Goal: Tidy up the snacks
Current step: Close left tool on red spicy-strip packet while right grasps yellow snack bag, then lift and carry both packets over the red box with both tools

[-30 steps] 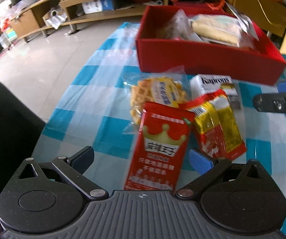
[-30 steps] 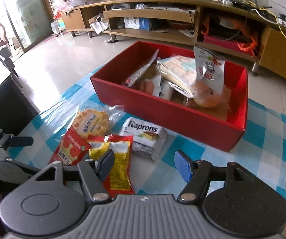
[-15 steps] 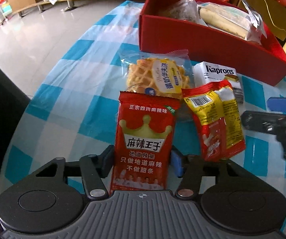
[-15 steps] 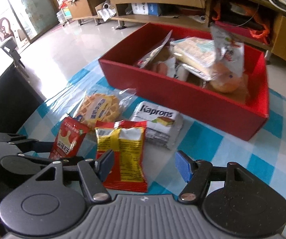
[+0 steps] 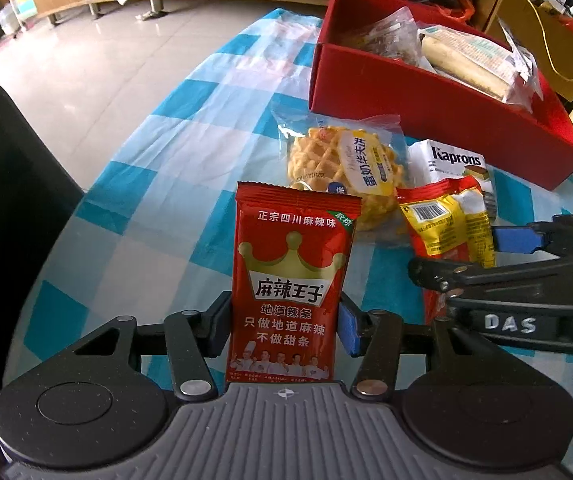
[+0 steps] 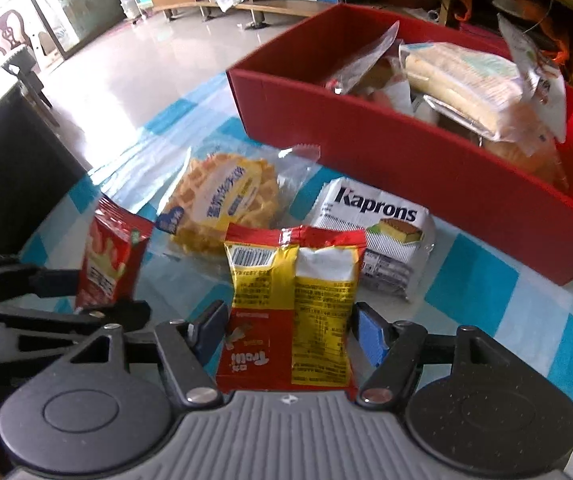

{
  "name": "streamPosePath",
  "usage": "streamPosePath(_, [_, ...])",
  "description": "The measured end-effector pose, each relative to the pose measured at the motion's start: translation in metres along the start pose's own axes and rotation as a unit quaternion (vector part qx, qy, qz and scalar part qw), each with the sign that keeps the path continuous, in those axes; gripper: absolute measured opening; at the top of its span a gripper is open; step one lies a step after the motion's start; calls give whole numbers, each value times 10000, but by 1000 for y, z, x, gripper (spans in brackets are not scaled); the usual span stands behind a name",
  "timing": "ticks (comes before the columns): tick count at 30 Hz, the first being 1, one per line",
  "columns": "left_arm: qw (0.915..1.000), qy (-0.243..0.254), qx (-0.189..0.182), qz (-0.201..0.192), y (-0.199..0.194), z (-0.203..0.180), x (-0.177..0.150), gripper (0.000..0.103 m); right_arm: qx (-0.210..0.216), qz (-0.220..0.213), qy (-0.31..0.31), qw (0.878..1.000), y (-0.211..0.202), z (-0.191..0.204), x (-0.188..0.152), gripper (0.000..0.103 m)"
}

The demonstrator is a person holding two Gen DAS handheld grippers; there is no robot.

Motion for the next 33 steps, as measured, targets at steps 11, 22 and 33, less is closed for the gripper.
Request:
streamPosePath(11, [9995, 4, 300, 122, 9, 7, -5, 62, 330, -80, -89, 9994, 3, -2, -4, 91])
streamPosePath(22, [9989, -12, 448, 167, 15, 10, -5, 87, -79, -107, -709, 9974, -5, 7, -14, 60])
streamPosePath(33, [9996, 81, 226, 123, 6, -4, -6, 63, -46, -363, -472, 9982, -32, -11, -8, 56])
Point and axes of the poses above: each gripper's, at about its wrist camera, not at the fingertips, and y roughly the way its jaws point, z to its left, x to its top, the point moved 2 cm from there along y, roughly the way its jaws point, and after that the axes turned 7 degrees about y, right-handed, at the moved point
